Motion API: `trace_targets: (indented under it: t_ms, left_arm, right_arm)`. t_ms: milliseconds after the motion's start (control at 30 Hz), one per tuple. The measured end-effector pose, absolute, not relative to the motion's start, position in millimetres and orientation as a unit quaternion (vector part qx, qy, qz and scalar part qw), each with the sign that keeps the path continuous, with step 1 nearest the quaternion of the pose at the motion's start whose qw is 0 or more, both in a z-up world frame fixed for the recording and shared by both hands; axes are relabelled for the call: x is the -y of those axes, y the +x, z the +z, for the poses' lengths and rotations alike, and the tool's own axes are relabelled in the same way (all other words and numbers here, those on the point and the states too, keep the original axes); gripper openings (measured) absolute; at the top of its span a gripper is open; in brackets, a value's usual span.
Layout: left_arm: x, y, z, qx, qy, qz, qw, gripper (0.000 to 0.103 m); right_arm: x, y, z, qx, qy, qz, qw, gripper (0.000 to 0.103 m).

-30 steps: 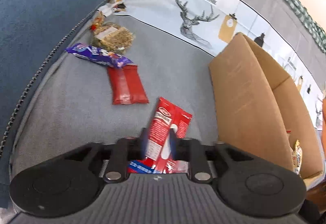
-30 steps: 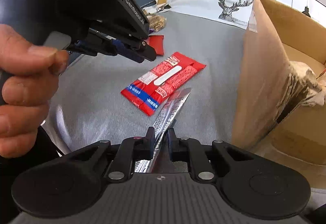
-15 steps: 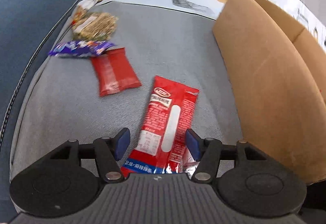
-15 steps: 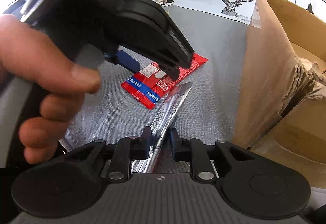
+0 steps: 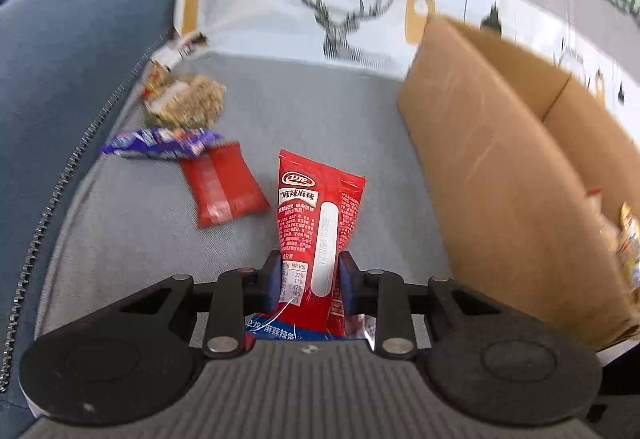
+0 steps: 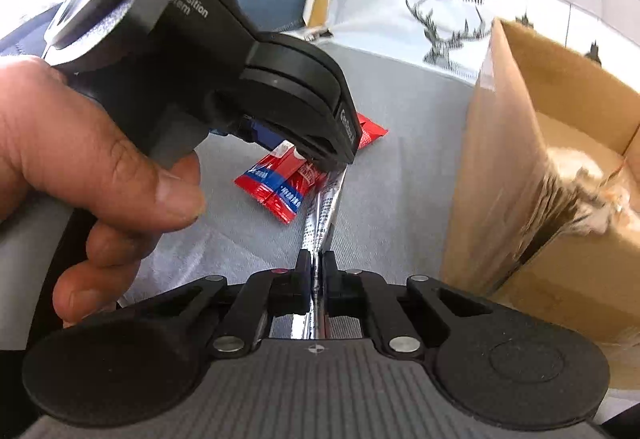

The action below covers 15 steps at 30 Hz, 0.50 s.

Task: Organize snacks
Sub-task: 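Lift the red pack with the left gripper while the right lifts the silver stick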

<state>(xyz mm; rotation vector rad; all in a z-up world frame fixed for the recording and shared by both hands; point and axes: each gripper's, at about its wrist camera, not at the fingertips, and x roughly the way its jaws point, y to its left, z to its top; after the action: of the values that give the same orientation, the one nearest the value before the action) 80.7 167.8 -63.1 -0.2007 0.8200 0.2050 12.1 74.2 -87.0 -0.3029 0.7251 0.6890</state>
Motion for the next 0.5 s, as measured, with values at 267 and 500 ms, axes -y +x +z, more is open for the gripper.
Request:
trace_targets:
  t_ms: [267,500]
  left_arm:
    - [-183.4,45.6,-7.6,-0.298,-0.153,0.117,0.935,0.031]
    - [-179.3,36.8,-5.7,-0.272,-0.171,0.088,0.943,0.031]
  right_arm:
    - [-73.7,-10.7,-55.5,-0.299,-0.153,0.345,0.876,0.005]
    - [-60.3,-13.7,-7.2,-0.26,-0.121,0.344,0.894,0.005]
